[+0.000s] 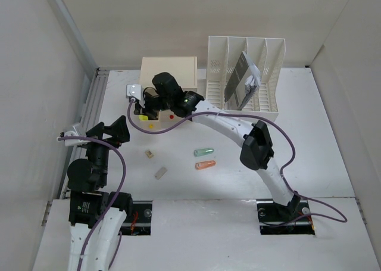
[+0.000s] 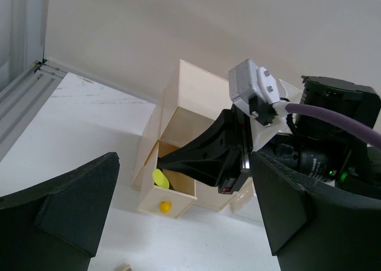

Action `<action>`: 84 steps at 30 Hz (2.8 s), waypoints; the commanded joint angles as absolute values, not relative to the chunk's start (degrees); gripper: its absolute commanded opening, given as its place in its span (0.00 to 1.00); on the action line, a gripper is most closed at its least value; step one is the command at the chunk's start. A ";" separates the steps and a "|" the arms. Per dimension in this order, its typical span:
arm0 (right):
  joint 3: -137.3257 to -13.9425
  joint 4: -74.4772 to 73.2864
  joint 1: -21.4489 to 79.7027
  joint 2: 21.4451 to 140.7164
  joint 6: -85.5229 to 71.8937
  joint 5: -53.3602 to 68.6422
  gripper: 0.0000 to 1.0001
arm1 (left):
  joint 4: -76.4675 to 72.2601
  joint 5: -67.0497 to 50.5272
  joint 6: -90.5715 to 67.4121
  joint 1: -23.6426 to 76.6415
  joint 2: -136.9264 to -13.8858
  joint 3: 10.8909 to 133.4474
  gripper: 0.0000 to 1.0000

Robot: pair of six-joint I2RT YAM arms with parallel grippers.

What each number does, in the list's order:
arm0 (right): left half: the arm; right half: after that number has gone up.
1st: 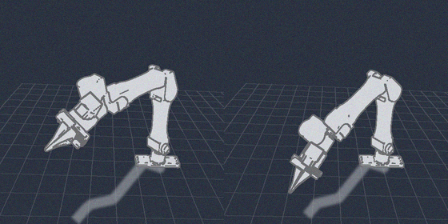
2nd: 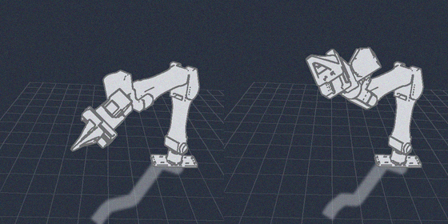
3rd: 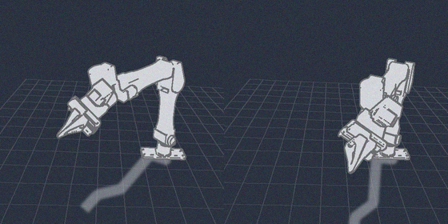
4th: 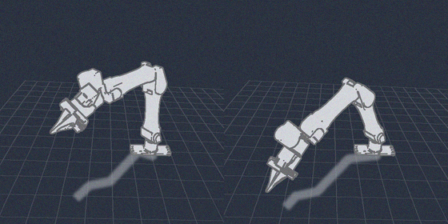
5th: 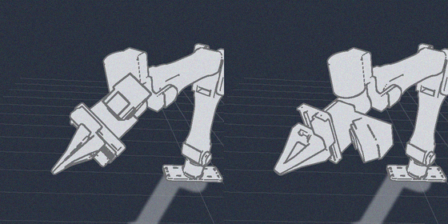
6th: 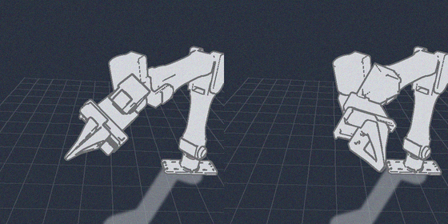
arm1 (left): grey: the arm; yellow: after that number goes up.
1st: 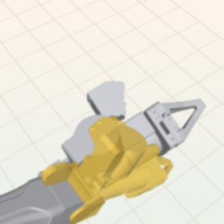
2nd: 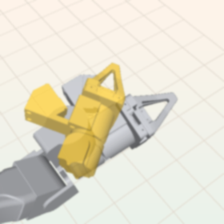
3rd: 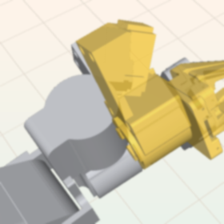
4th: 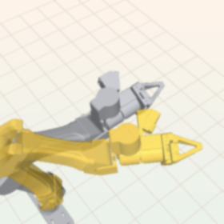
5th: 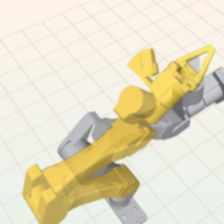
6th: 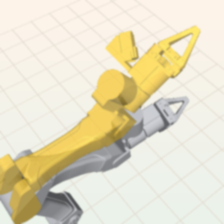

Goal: Organize the desk

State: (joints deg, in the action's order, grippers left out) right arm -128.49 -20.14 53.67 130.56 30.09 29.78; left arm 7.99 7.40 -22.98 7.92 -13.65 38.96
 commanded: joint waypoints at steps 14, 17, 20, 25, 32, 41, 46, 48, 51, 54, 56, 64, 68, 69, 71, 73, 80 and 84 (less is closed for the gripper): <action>-128.59 -18.81 53.53 133.51 28.39 23.82 0.00 | 6.15 6.59 -22.68 8.26 -12.57 38.85 0.91; -127.27 -18.28 53.53 132.28 28.39 23.29 0.00 | 6.15 6.59 -22.68 8.26 -12.57 38.85 0.91; -125.69 -18.28 53.53 130.61 28.92 26.35 0.00 | 6.15 6.59 -22.68 8.26 -12.57 38.85 0.91; -128.66 -23.45 53.53 129.38 31.20 39.16 0.00 | 6.15 6.59 -22.68 8.26 -12.57 38.85 0.91; -128.07 -29.44 53.53 129.38 34.09 36.14 0.00 | 6.15 6.59 -22.68 8.26 -12.57 38.85 0.91; -117.52 -17.06 54.05 126.04 26.73 6.89 0.00 | 6.15 6.59 -22.68 8.26 -12.57 38.85 0.91; -115.22 -8.88 55.46 126.12 24.87 -14.46 0.00 | 6.15 6.59 -22.68 8.26 -12.57 38.85 0.91; -117.41 -8.35 55.46 127.96 24.87 -16.95 0.00 | 6.15 6.59 -22.68 8.26 -12.57 38.85 0.91; -120.66 -7.82 55.46 130.07 25.66 -20.38 0.00 | 6.15 6.59 -22.68 8.26 -12.57 38.85 0.91; -122.25 -5.55 55.46 131.84 26.19 -24.07 0.00 | 6.15 6.59 -22.68 8.26 -12.57 38.85 0.91; -123.05 -5.54 55.46 133.59 26.89 -25.30 0.00 | 6.15 6.59 -22.68 8.26 -12.57 38.85 0.91; -118.13 -8.33 55.46 127.63 27.42 -6.82 0.00 | 6.15 6.59 -22.68 8.26 -12.04 38.85 0.91; -120.50 -23.18 54.14 124.11 28.56 12.46 0.01 | 6.15 5.46 -23.20 8.26 -11.51 38.85 0.91; -117.45 -23.90 53.53 121.49 28.56 13.96 0.06 | 6.15 5.45 -23.20 8.26 -11.51 38.85 0.91; -113.66 -25.22 53.00 118.58 29.62 17.23 0.20 | 6.15 4.92 -25.04 8.26 -10.99 38.85 0.91; -107.86 -26.80 53.00 114.37 31.46 16.70 0.40 | 6.15 4.40 -26.27 8.26 -10.99 38.85 0.88; -85.63 -21.19 47.29 95.32 32.97 21.00 0.00 | -1.64 2.30 -37.25 8.26 -10.99 32.46 0.06; -78.50 -14.78 42.11 85.27 28.56 18.90 0.00 | -16.19 -7.78 -47.09 8.26 -16.07 21.40 0.00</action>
